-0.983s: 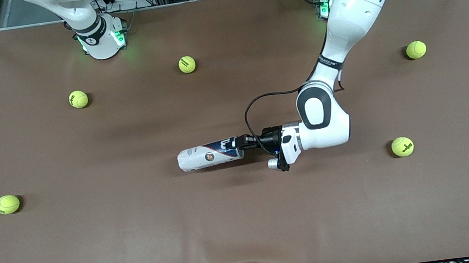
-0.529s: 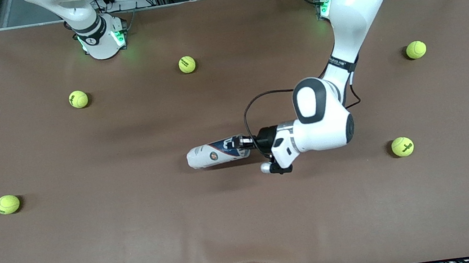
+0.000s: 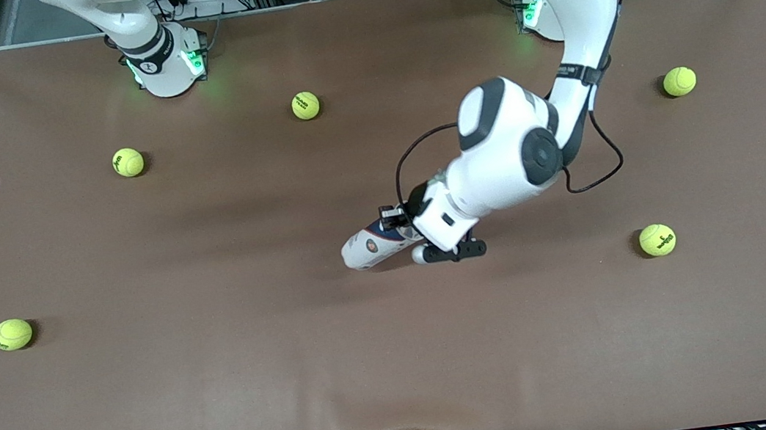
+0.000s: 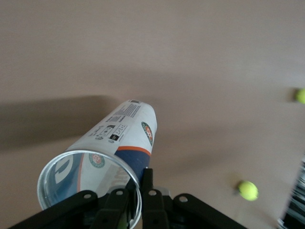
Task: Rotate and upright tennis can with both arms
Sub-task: 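Lower the can upright onto the table with the left gripper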
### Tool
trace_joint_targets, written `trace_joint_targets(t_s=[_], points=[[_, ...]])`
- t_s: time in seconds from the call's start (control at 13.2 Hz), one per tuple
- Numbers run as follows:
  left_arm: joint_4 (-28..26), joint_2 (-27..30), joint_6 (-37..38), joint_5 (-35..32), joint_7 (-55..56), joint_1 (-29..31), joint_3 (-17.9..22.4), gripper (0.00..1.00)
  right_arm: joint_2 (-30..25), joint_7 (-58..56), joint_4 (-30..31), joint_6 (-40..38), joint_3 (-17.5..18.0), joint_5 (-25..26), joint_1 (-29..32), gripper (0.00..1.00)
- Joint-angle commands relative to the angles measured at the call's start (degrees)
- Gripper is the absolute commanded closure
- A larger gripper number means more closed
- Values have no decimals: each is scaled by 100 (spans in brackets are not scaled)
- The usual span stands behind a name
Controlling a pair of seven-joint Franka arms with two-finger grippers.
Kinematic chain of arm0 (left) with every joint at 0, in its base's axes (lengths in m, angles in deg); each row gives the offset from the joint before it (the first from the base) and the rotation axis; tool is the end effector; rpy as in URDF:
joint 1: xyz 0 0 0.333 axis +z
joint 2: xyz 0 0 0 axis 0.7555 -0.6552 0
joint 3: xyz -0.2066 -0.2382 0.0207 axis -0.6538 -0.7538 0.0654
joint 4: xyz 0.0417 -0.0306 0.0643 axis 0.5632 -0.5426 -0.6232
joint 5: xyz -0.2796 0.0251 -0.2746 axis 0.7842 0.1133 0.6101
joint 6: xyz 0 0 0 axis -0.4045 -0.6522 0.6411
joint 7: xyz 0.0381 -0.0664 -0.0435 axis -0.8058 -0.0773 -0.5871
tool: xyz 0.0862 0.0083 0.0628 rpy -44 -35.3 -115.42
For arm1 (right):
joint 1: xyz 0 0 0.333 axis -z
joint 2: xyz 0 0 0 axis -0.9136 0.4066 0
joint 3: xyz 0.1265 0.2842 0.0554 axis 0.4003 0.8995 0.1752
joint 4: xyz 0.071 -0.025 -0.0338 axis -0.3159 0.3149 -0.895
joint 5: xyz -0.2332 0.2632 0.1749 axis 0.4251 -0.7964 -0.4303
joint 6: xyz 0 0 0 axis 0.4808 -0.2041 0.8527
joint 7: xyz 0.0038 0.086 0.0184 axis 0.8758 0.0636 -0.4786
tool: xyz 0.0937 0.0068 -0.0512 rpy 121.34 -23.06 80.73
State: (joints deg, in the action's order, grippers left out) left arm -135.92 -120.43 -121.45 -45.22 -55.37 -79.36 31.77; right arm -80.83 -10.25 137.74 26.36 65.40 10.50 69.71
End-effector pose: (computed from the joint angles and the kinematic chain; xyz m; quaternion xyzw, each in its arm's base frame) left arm 0.5876 -0.4458 0.3852 0.9629 0.0554 -0.0618 0.2568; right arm 0.5389 -0.0323 0.6562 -0.9985 0.0526 0.0063 0.0101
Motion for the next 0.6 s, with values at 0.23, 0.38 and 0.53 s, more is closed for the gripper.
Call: trace_joint_targets(t_s=[0.23,0.38,0.53], points=[[257,114,779,-2184,2507,-802,116,100,-14,-79,-47,-41,24,54,34,0],[383,69,1361,-2495,2808,-952,116,100,-14,-79,-47,-41,24,54,34,0],[392,78,1809,-2504,2800,-952,116,100,-14,-79,-47,-41,24,54,34,0]])
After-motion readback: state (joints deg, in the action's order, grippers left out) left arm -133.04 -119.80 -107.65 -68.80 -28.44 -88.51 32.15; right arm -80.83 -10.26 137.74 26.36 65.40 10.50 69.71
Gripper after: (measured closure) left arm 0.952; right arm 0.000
